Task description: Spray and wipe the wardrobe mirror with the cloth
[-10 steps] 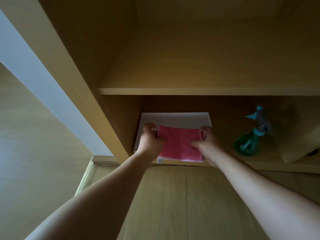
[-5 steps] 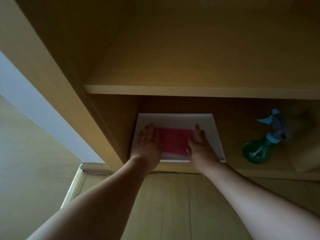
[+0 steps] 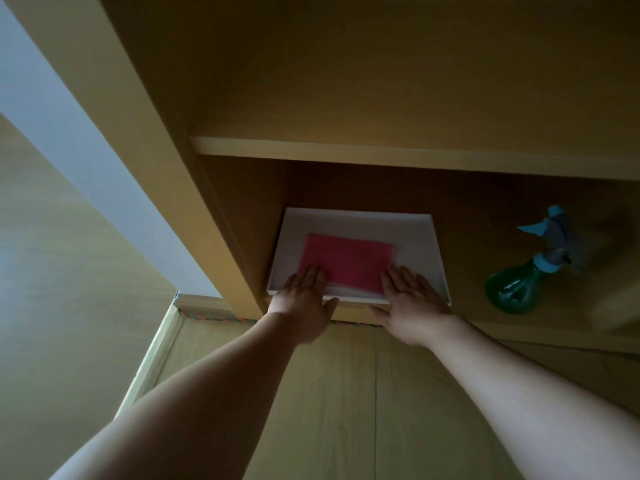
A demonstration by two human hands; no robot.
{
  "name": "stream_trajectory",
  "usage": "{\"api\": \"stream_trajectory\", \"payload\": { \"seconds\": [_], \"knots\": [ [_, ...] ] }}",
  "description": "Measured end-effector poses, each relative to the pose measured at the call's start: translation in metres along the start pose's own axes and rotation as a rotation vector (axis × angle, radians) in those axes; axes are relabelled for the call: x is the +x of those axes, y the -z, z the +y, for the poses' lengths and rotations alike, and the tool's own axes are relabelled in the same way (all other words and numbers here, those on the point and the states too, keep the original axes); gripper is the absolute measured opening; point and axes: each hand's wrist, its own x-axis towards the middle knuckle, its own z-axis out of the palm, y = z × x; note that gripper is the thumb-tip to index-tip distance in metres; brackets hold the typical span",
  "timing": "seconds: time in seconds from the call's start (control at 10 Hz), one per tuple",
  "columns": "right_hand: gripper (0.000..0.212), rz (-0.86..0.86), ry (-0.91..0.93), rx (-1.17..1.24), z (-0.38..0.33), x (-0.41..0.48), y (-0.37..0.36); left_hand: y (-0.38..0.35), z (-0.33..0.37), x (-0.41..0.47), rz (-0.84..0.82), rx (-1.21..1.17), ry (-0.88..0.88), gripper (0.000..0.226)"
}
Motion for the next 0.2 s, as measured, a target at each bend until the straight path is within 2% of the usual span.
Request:
{"api": "stream_trajectory", "payload": {
  "seconds": [0.2],
  "knots": [
    [0.076,0.109,0.08,0.059,-0.005,-0.027,0.009,0.012,0.013,-0.026,0.076,-0.001,-0.011,0.066]
  ]
}}
